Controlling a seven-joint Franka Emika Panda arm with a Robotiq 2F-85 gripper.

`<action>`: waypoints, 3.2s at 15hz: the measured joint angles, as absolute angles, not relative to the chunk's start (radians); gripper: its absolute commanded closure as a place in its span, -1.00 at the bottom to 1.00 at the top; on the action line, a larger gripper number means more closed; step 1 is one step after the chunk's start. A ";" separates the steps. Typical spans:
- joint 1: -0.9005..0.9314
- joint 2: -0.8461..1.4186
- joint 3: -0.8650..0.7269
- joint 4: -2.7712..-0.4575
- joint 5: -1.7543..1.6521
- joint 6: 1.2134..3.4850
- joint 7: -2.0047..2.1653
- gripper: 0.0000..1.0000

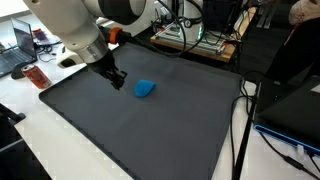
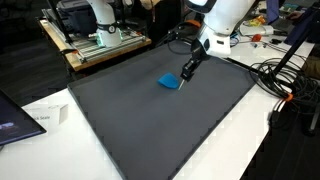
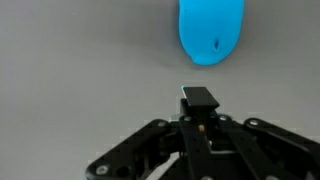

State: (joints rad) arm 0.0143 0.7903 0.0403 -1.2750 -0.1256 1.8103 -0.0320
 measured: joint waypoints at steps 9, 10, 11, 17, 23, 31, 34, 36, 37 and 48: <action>-0.048 0.734 0.041 -1.373 -0.039 1.815 -0.145 0.94; -0.049 0.729 0.041 -1.381 -0.033 1.810 -0.147 0.94; -0.049 0.724 0.041 -1.388 -0.028 1.804 -0.147 0.75; -0.048 0.727 0.040 -1.387 -0.027 1.803 -0.147 0.94; -0.058 0.730 0.040 -1.375 -0.018 1.773 -0.163 0.94; -0.189 0.749 0.045 -1.298 0.128 1.646 -0.345 0.94; -0.227 0.784 0.050 -1.253 0.174 1.599 -0.398 0.94; -0.250 0.813 0.056 -1.222 0.209 1.576 -0.430 0.94; -0.262 0.827 0.059 -1.208 0.229 1.569 -0.445 0.94; -0.404 0.915 0.106 -1.170 0.441 1.550 -0.601 0.94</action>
State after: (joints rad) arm -0.4044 0.9155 0.1064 -1.1701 0.4410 1.5502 -0.6012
